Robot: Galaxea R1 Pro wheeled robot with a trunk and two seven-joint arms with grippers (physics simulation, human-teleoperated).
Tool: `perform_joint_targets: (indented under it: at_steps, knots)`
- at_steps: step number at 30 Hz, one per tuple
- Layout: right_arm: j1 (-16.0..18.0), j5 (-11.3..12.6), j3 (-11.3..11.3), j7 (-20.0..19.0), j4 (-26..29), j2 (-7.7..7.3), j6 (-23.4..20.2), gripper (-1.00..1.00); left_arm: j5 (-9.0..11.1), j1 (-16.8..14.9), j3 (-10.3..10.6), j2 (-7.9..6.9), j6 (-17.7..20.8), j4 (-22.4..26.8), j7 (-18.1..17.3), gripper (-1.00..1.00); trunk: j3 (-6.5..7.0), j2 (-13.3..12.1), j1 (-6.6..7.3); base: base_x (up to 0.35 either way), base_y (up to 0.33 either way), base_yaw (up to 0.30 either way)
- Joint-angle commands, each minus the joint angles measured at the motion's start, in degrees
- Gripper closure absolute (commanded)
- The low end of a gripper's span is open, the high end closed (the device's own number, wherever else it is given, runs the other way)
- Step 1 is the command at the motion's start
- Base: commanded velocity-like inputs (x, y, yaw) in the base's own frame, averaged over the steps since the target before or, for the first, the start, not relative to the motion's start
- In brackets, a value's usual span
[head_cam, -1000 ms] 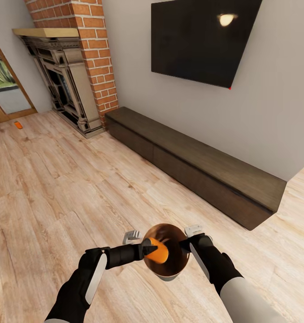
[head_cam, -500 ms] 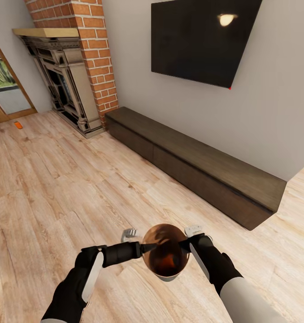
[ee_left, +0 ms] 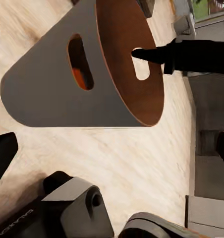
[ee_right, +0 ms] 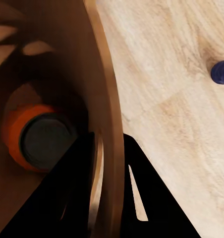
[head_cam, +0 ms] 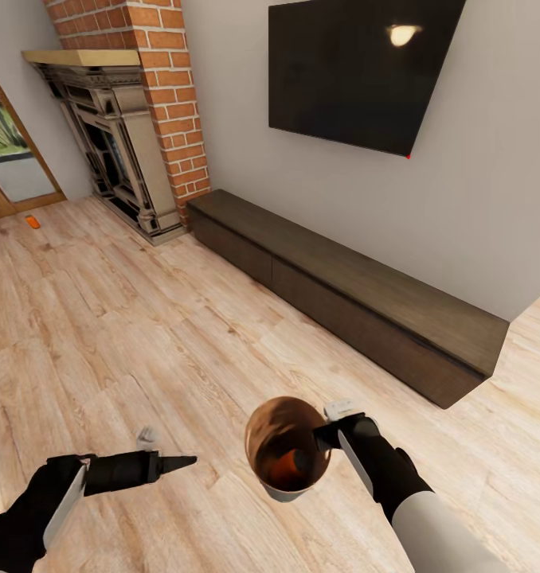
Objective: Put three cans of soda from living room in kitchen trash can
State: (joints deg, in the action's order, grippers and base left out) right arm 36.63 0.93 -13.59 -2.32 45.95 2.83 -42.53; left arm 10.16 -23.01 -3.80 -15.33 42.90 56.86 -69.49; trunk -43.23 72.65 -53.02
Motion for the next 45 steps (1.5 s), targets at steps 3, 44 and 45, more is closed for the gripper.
perform_joint_targets:
  at_steps: [3,44,45]
  knots:
    - [0.0,0.6,0.1,-1.5,0.1,-0.16,0.0,1.0,-0.1,0.0,-2.9,-3.14,-3.0,-4.8,-0.2,-1.0,0.01,0.0,0.0,0.0,0.0,0.0]
    - [0.0,0.4,0.2,-2.2,3.7,-0.71,-0.5,1.0,0.0,0.0,-7.0,-0.91,-19.5,-17.3,29.6,-1.0,1.37,0.0,0.0,0.0,0.0,-0.163]
    - [0.0,0.4,0.2,-2.2,3.7,-0.71,-0.5,1.0,0.0,0.0,-7.0,-0.83,-19.5,-17.3,29.6,-1.0,1.42,0.0,0.0,0.0,0.0,-0.231]
